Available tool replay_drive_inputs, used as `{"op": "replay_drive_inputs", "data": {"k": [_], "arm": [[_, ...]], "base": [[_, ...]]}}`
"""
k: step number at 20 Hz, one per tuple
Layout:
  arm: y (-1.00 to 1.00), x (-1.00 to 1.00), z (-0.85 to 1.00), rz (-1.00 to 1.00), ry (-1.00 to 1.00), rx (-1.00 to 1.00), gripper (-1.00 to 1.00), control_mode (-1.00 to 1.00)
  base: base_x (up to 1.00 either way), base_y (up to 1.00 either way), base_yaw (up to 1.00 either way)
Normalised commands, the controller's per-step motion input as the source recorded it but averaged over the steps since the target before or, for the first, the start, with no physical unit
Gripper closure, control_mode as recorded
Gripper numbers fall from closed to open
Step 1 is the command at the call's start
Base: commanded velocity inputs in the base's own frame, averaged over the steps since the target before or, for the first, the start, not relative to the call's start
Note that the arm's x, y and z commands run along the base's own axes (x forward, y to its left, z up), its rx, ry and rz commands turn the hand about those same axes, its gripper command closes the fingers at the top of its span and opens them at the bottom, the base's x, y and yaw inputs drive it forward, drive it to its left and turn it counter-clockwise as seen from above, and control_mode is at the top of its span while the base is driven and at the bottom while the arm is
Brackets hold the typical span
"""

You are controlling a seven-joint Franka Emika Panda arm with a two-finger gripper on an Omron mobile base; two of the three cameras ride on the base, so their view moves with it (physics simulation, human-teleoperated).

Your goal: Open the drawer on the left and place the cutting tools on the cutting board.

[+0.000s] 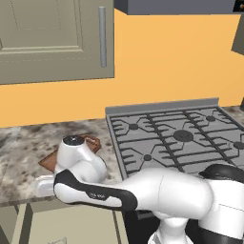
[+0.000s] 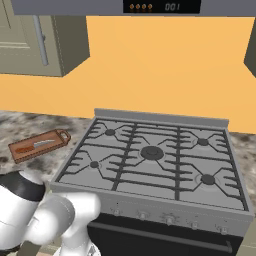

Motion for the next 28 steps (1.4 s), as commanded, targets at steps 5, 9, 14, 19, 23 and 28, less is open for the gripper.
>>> {"op": "replay_drive_inputs", "data": {"k": [5, 9, 14, 19, 23, 28], "arm": [[0.0, -0.38, -0.59, 0.03, 0.02, -0.13, -1.0, -1.0], [0.03, -0.41, -0.35, 0.02, 0.07, -0.12, -1.0, -1.0], [0.14, -0.34, -0.46, 0.01, 0.06, -0.09, -1.0, -1.0], [0.18, -0.17, -0.44, 0.01, 0.0, -0.02, -1.0, -1.0], [0.28, -0.02, -0.44, 0.0, 0.0, 0.0, -1.0, -1.0], [0.29, 0.0, -0.47, 0.0, 0.0, 0.0, -1.0, -1.0]], "base": [[0.0, 0.0, 0.0], [0.0, 0.0, 0.0], [0.0, 0.0, 0.0], [0.0, 0.0, 0.0], [0.0, 0.0, 0.0], [0.0, 0.0, 0.0]]}}
